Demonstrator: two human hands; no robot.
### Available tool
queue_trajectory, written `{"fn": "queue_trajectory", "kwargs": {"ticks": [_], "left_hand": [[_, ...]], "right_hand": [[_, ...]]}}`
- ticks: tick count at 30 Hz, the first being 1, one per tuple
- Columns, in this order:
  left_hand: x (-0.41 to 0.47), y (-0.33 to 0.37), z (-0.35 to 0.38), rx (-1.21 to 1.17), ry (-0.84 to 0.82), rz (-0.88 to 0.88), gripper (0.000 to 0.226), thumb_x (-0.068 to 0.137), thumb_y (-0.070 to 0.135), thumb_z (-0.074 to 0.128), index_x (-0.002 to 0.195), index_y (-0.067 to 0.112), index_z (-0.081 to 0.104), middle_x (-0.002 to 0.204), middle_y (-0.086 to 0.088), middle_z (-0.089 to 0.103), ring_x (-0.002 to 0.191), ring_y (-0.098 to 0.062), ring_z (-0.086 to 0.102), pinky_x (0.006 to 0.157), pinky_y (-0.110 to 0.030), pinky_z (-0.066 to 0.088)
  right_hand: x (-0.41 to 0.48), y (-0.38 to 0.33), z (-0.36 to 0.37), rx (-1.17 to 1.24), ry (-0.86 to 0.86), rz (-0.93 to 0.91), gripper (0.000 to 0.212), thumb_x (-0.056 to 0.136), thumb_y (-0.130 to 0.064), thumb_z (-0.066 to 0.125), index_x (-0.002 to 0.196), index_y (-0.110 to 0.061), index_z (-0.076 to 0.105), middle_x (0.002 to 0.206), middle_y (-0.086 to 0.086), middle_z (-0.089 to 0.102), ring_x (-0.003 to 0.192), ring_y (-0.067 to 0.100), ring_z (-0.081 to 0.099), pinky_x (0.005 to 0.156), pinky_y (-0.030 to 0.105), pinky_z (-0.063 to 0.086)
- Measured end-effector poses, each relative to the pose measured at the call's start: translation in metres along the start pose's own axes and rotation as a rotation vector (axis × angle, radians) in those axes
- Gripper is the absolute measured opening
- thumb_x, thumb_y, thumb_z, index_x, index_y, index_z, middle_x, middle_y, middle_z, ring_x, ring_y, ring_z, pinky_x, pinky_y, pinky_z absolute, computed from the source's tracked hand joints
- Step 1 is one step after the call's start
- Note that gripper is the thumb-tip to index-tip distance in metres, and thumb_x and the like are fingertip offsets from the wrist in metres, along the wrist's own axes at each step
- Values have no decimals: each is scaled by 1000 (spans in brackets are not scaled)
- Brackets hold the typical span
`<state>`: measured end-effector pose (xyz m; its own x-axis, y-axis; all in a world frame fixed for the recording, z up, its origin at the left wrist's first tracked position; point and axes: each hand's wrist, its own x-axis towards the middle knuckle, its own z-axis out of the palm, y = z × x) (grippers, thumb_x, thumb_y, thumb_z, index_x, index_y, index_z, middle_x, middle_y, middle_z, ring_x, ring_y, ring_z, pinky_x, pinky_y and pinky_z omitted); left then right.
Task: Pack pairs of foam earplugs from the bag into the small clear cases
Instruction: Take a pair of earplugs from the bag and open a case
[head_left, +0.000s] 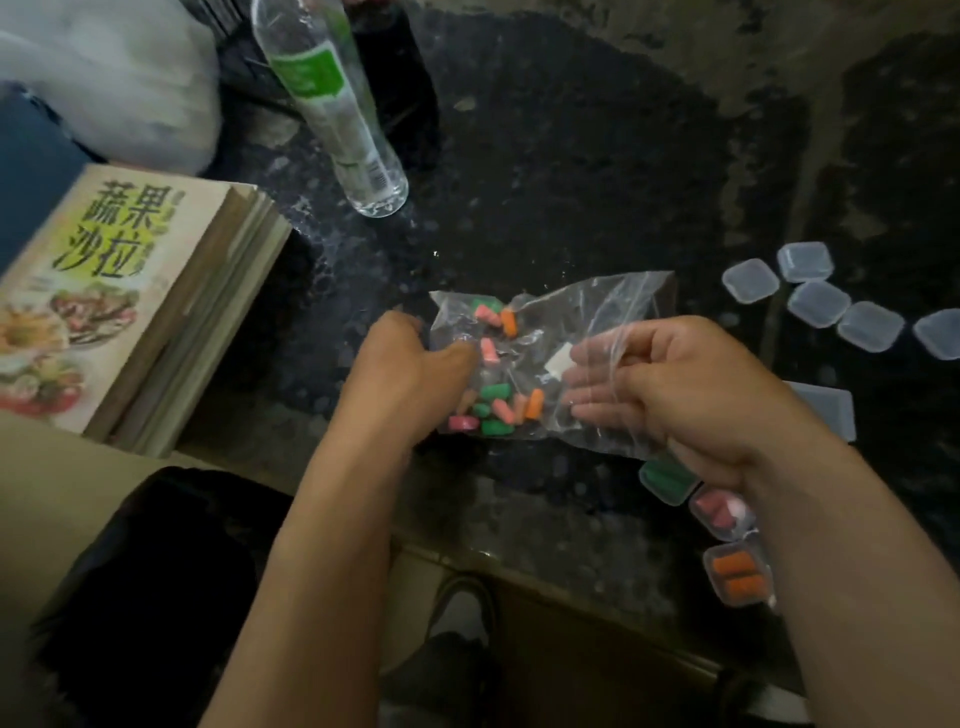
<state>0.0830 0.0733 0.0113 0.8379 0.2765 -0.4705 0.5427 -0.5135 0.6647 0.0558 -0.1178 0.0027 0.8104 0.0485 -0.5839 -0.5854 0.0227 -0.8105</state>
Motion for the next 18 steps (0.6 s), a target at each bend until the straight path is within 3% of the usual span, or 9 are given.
{"fn": "queue_trajectory", "kwargs": {"ticks": [2,6,9,11,13,16,18], "left_hand": [[-2,1,2,-52,-64,-42,16,91,20,70,101,7,70,87,-8,73,69,-14,70,41,-17,46],[-4,2,6,-170,-128,-79,13,87,18,74,88,4,75,78,-16,77,68,-26,77,54,-35,60],[-11,8,9,-303,-242,-92,15,91,15,71,92,0,75,81,-16,78,71,-31,78,67,-48,64],[-13,12,13,-389,-290,-74,14,94,10,67,90,-1,72,73,-13,77,63,-28,76,60,-45,62],[-16,18,19,-461,-286,-49,13,93,2,63,83,-1,70,65,-14,72,56,-30,72,50,-40,59],[-20,25,28,-545,-297,-27,14,90,-4,59,82,-3,70,80,-24,73,75,-45,74,54,-50,61],[-23,30,32,-588,-342,-35,17,92,-6,55,84,-1,69,76,-24,72,65,-41,72,46,-46,57]], "right_hand": [[-2,-2,0,48,-9,24,30,94,19,48,104,1,69,91,19,74,72,20,77,60,25,63],[-4,-4,-7,29,-29,10,28,90,20,55,100,1,73,81,20,68,54,15,65,47,24,56],[-9,-6,-12,28,-75,-26,28,90,21,54,94,0,73,63,10,66,43,10,57,38,23,47],[-14,-8,-12,66,-129,-32,19,94,12,58,99,1,72,53,8,58,37,11,49,36,23,43],[-15,-7,-16,96,-152,-45,11,96,0,62,99,-1,72,56,17,50,36,13,43,34,22,39],[-19,-8,-22,24,-163,-52,9,97,-2,62,101,-2,69,48,11,52,32,11,42,30,20,36],[-20,-7,-26,-30,-183,-25,9,96,-1,62,103,2,67,41,7,49,26,8,40,29,16,36]]}}
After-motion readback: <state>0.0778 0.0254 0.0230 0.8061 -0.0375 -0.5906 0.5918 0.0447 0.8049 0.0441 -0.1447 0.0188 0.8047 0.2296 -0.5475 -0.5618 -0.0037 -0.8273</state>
